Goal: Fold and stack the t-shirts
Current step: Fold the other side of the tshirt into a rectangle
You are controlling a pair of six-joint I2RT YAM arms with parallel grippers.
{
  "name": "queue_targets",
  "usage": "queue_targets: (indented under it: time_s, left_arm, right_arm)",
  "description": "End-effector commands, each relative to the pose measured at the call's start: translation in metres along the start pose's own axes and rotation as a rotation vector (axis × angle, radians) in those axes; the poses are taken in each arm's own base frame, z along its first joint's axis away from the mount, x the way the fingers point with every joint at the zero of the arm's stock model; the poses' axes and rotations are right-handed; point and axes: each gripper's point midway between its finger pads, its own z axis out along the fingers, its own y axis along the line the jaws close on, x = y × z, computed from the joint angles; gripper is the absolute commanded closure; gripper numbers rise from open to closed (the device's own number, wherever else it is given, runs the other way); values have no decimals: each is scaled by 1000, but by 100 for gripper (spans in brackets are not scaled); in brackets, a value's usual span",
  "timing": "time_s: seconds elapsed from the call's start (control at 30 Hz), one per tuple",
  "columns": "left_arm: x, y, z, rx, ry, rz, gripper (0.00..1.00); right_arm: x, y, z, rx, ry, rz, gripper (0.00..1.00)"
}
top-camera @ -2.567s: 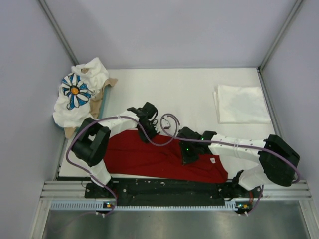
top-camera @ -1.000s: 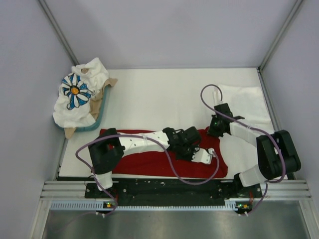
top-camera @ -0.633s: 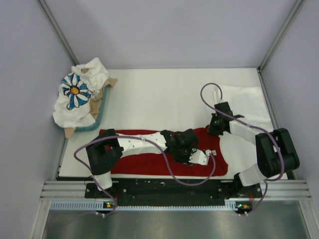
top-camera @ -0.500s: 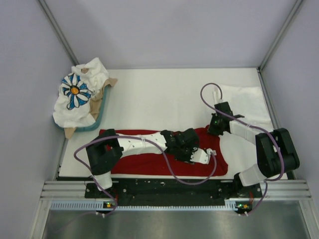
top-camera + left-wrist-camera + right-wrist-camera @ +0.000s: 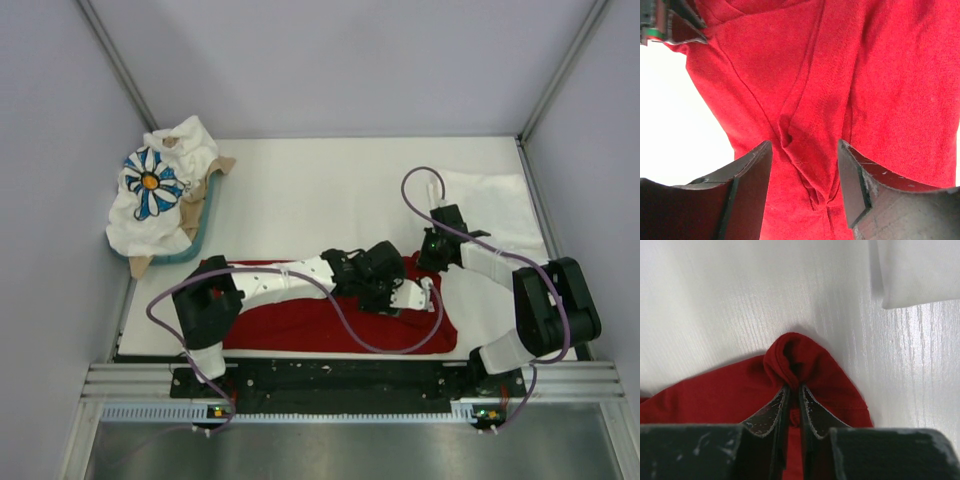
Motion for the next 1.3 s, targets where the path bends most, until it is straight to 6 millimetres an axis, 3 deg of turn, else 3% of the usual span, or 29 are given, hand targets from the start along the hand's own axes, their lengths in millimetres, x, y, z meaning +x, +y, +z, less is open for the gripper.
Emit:
queue_targets:
  time_s: [0.0,0.13,0.23,0.33,0.4,0.47,0.5,0.67,0.83,0.9,0.97,1.0,1.1,1.27]
  left_arm:
    - [-9,11,1,64,-59,-119,40]
    - [7,7,15,155,14,-178,41]
    - [6,-11,19,257,8,-180,47]
    - [15,-8,23,236,45,-181,54]
    - [19,-2,24,208,69,-179,65]
    - [14,-2,21,211,59,-184,95]
    - [10,-3,18,219,42,-188,100]
    - [2,-17,-6,250,-51,-114,100]
    - [20,-46,-18,308,-81,-12,99]
    - [28,-61,-19,367,-72,-3,87]
    - [34,-67,-17,397,-54,5,69]
    - [37,-70,-16,412,-45,9,66]
    - [38,-80,-19,473,-46,22,61]
    - [46,-98,-35,574,-26,70,61]
  right_arm:
    - [4,-13,5,45,4,-11,89]
    - [5,-15,5,50,6,-14,89]
    - [4,-15,5,51,4,-14,89]
    - [3,-15,4,49,-3,-13,89]
    - [3,-15,4,50,-2,-13,89]
    - [3,-15,4,52,-2,-15,89]
    - [2,-15,5,54,-4,-13,89]
    - [1,-19,6,76,-12,-12,89]
    - [-1,-21,6,85,-12,-14,89]
    - [-3,-20,6,84,-16,-13,89]
    - [-4,-19,5,82,-15,-15,89]
    - [-3,-19,5,82,-14,-18,89]
    - [-5,-19,3,85,-18,-20,89]
    - [-12,-15,-5,73,-41,-27,88]
